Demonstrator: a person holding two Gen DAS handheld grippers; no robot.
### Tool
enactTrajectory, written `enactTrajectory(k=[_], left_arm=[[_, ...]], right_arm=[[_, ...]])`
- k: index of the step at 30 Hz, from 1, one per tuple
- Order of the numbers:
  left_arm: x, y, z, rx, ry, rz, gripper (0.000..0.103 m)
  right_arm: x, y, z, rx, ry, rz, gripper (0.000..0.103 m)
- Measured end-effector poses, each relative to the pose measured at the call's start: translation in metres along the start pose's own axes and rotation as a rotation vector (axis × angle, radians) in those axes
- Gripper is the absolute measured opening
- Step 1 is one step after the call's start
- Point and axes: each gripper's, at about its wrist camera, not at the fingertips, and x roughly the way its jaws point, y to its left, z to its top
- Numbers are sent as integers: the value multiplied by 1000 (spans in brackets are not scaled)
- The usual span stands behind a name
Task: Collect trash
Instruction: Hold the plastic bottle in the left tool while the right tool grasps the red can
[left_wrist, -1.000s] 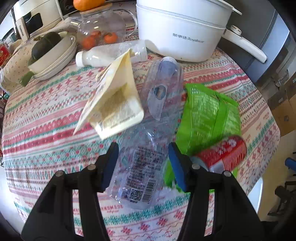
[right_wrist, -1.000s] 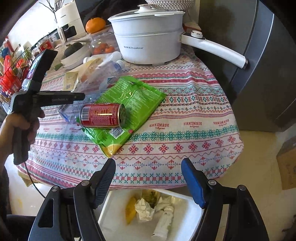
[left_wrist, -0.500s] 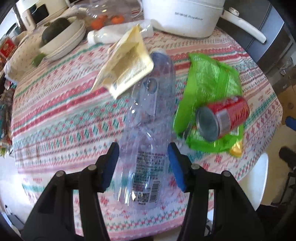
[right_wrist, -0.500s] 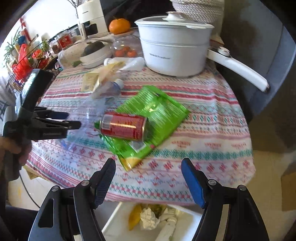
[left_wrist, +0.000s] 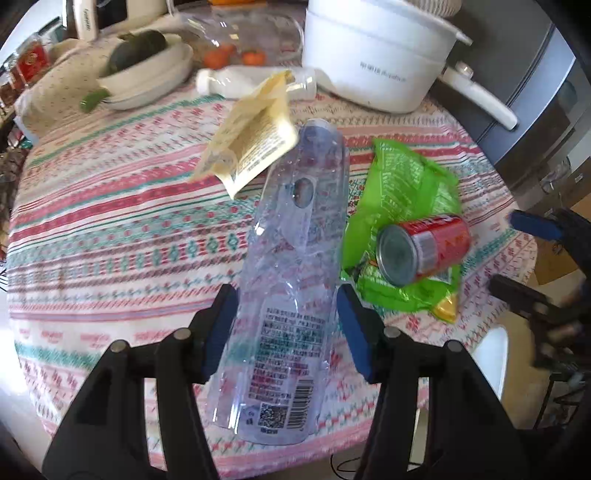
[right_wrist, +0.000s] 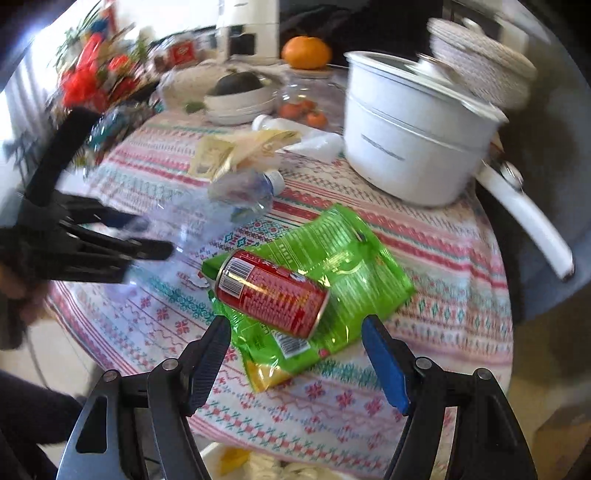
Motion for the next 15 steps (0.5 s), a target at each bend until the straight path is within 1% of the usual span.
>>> enactTrajectory(k=[3, 6, 11, 14, 15], left_arm=[[-23, 4, -12, -8, -43, 11, 58], [-30, 9, -20, -28, -46, 7, 58], [-39, 12, -36, -41, -43, 10, 58], [-39, 11, -41, -43, -41, 22, 58], [-38, 12, -43, -42, -39, 33, 58]], right_arm=[[13, 12, 5, -83, 24, -6, 74], [27, 25, 9, -158, 49, -14, 75], [57, 44, 14, -302, 122, -107, 74], [71, 50, 16, -356, 164, -150, 72], [74, 51, 17, -370, 166, -166, 72]])
